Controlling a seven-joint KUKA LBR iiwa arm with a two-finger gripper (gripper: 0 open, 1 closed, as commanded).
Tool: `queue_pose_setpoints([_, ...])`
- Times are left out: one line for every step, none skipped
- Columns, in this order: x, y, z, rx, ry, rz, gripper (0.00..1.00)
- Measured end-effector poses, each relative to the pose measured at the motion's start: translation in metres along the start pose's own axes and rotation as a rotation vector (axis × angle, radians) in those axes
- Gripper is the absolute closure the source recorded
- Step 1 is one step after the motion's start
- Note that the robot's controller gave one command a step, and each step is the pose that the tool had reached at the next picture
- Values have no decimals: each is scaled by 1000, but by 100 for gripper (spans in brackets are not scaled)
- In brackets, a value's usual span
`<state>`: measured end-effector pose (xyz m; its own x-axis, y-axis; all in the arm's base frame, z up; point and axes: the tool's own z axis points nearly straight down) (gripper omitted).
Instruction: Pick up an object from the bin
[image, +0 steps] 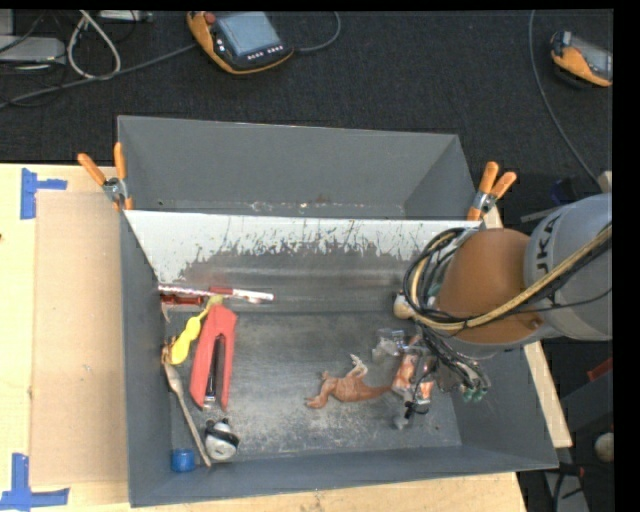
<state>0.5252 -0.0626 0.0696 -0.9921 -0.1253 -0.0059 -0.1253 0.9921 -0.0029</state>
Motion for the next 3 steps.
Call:
queue_pose_setpoints([0, 0, 0, 0, 0, -1, 0])
queue_pose_setpoints([-14, 36, 0, 0, -2, 55, 0])
queue_pose_setpoints([-17, 62, 0, 1, 2, 188, 100])
